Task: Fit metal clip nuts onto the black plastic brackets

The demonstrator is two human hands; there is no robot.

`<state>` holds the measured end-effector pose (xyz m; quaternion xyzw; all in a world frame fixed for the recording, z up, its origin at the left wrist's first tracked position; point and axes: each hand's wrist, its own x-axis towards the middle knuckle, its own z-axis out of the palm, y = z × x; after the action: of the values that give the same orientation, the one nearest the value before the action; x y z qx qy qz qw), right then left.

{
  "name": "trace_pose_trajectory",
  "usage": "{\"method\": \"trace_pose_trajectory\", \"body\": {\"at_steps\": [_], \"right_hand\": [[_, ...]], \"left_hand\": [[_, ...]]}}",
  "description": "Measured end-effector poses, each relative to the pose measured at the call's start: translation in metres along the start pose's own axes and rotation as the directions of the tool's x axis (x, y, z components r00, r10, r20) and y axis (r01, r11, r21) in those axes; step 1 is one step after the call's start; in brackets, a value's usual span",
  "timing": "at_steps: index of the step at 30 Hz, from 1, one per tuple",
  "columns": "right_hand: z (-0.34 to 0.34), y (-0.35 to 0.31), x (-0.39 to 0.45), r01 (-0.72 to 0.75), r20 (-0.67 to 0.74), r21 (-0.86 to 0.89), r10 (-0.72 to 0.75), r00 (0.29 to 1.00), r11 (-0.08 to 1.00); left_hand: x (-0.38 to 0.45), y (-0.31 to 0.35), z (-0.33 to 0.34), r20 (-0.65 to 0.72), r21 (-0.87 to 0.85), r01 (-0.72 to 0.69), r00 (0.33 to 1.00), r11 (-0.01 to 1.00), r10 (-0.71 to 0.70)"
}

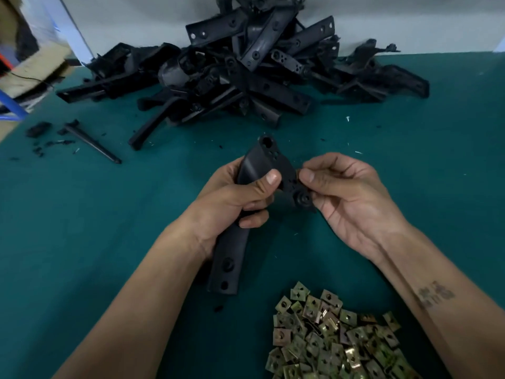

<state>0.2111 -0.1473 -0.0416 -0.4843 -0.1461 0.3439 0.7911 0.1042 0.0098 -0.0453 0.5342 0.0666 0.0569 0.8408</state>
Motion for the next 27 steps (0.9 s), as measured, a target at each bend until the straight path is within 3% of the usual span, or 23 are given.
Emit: {"method": "trace_pose_trajectory", "body": {"at_steps": [6,15,18,22,27], "right_hand": [[-0.001,-0.003,-0.003,-0.069,-0.009,0.022,0.069,0.998,0.997],[-0.002,-0.003,-0.007,0.034,-0.041,-0.117,-0.040,0.998,0.993],[0.000,-0.005,-0.010,-0.023,-0.091,-0.044,0.019,0.996,0.999],[0.007,-0.003,-0.014,-0.191,-0.120,0.144,0.208,0.971,0.971],[0.011,-0.002,-0.019,-0.144,-0.045,0.122,0.150,0.988,0.982]], "left_hand": [[0.000,-0.001,0.002,-0.025,0.046,-0.018,1.000,0.999,0.019],[0.000,-0.001,0.003,-0.041,0.035,-0.024,0.999,0.999,0.026],[0.000,-0.001,0.002,-0.033,0.034,-0.026,0.999,0.999,0.027],[0.000,0.000,0.002,-0.026,0.047,-0.020,0.999,0.999,0.021],[0.000,-0.001,0.001,-0.025,0.049,-0.023,0.999,0.999,0.024]]}}
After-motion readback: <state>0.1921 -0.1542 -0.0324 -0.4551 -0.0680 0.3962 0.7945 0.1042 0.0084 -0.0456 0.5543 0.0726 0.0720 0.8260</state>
